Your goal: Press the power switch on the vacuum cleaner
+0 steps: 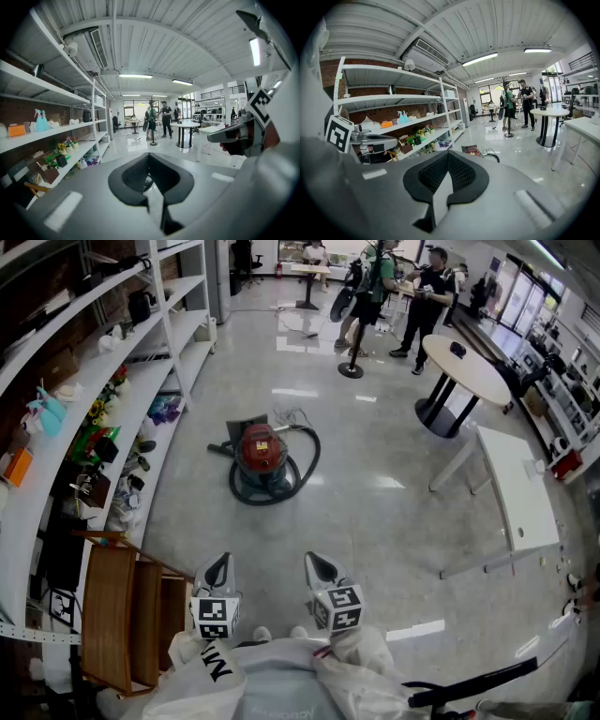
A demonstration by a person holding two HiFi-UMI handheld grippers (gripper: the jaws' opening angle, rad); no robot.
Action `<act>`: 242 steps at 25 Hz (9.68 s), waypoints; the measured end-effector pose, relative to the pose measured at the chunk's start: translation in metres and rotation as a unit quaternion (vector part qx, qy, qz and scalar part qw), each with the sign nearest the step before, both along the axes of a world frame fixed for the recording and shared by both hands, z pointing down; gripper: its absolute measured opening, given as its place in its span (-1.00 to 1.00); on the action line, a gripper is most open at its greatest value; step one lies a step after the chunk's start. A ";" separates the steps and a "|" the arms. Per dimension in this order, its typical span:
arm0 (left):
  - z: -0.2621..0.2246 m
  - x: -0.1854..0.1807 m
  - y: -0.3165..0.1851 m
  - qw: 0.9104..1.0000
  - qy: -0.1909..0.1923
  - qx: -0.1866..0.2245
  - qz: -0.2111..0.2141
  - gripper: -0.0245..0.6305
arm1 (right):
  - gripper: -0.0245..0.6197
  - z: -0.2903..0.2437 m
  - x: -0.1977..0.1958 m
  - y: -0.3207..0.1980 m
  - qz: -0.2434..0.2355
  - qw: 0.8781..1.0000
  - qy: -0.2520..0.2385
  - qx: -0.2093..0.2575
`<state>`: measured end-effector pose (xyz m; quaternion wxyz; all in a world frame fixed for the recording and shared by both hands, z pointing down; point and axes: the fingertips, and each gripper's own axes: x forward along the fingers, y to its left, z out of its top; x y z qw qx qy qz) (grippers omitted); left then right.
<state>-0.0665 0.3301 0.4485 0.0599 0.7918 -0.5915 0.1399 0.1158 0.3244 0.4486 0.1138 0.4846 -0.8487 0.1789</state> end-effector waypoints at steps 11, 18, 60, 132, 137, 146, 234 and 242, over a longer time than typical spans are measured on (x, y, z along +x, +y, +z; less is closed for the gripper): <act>0.003 -0.005 0.000 1.000 0.004 -0.006 0.006 -0.93 | -0.92 0.001 -0.007 -0.001 0.004 1.000 -0.005 -0.002; 0.002 -0.012 -0.002 1.000 0.008 -0.002 0.015 -0.93 | -0.92 0.000 -0.012 0.001 0.017 1.000 -0.011 -0.002; -0.064 -0.059 -0.059 0.997 0.022 0.075 0.006 -0.93 | -0.92 -0.053 -0.064 -0.053 0.018 0.997 -0.004 0.075; -0.007 -0.009 -0.407 1.000 0.001 -0.018 -0.008 -0.93 | -0.92 0.006 -0.018 -0.408 -0.003 1.000 -0.024 -0.018; -0.003 -0.026 -0.444 1.000 0.000 -0.026 -0.004 -0.93 | -0.92 0.008 -0.039 -0.445 -0.003 0.999 -0.025 -0.024; 0.006 -0.055 -0.496 0.999 0.012 -0.039 -0.001 -0.93 | -0.92 0.008 -0.069 -0.500 -0.002 0.999 -0.010 -0.032; 0.251 -0.054 -0.581 0.981 0.028 -0.189 -0.012 -0.93 | -0.92 0.260 -0.084 -0.589 -0.009 0.979 0.051 -0.199; 0.285 -0.047 -0.576 0.976 0.032 -0.215 -0.022 -0.93 | -0.92 0.308 -0.088 -0.585 -0.032 0.970 0.063 -0.233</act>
